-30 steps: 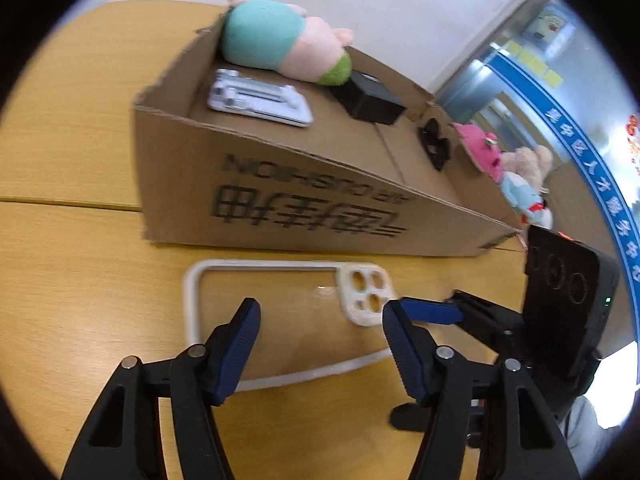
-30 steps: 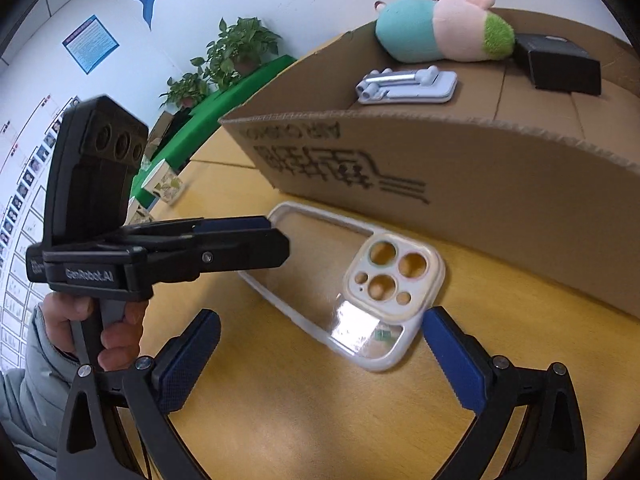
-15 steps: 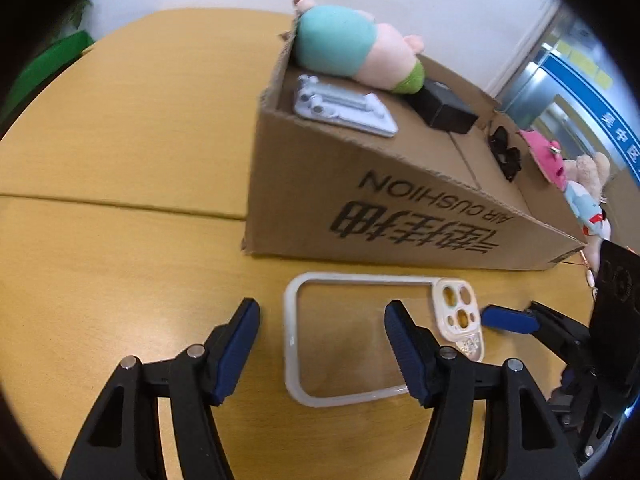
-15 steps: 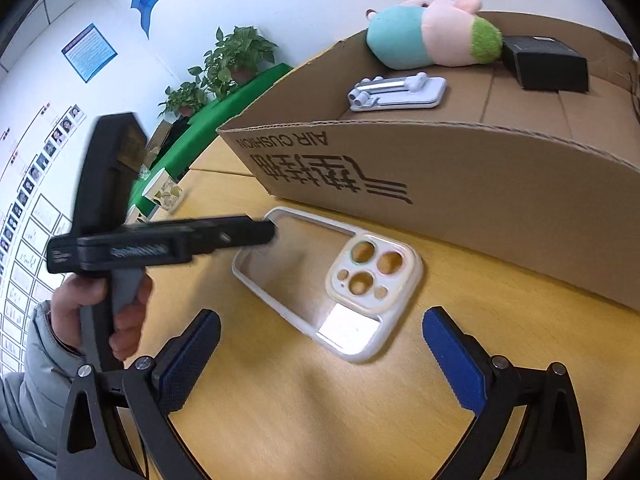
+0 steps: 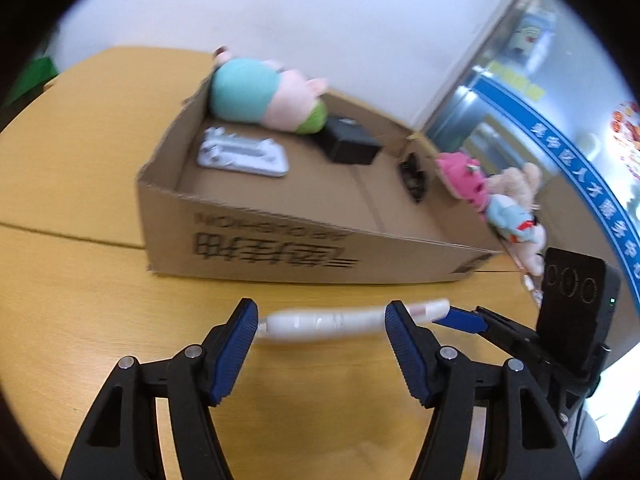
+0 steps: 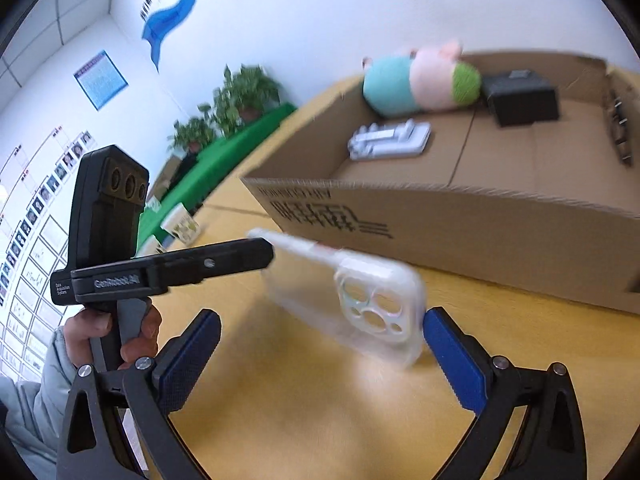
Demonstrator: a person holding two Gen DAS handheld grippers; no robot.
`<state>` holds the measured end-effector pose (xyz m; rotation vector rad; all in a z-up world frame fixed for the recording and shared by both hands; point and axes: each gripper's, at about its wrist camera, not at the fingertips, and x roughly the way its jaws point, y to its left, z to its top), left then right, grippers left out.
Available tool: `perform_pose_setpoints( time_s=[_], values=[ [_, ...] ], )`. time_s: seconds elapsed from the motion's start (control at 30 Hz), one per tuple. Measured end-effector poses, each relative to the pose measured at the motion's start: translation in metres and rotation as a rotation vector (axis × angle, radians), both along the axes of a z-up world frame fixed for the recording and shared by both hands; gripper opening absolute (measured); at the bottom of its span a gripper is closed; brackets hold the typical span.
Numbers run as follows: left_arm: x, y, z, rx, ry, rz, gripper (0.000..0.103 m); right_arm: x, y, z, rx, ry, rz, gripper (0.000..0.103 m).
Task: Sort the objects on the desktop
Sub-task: 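Move both grippers to the clear phone case on the table, then close both grippers on the phone case rim and lift it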
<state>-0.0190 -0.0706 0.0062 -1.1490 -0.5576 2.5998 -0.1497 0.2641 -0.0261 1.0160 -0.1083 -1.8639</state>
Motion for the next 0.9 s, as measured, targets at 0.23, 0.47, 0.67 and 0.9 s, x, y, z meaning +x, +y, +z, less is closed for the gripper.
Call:
perform_pose_setpoints(
  time_s=[0.23, 0.47, 0.67, 0.9],
  values=[
    [0.007, 0.023, -0.006, -0.013, -0.023, -0.075, 0.065, 0.027, 0.049, 0.012, -0.012, 0.058, -0.043, 0.103],
    [-0.008, 0.017, -0.040, -0.058, -0.137, 0.014, 0.065, 0.003, 0.053, -0.012, 0.146, 0.048, -0.172, 0.083],
    [-0.010, 0.024, -0.060, -0.113, -0.207, -0.014, 0.014, -0.012, 0.046, -0.028, 0.256, 0.061, -0.210, 0.043],
    [-0.008, 0.028, -0.056, -0.148, -0.199, -0.010, 0.007, -0.012, 0.052, -0.037, 0.297, 0.057, -0.229, 0.015]
  ],
)
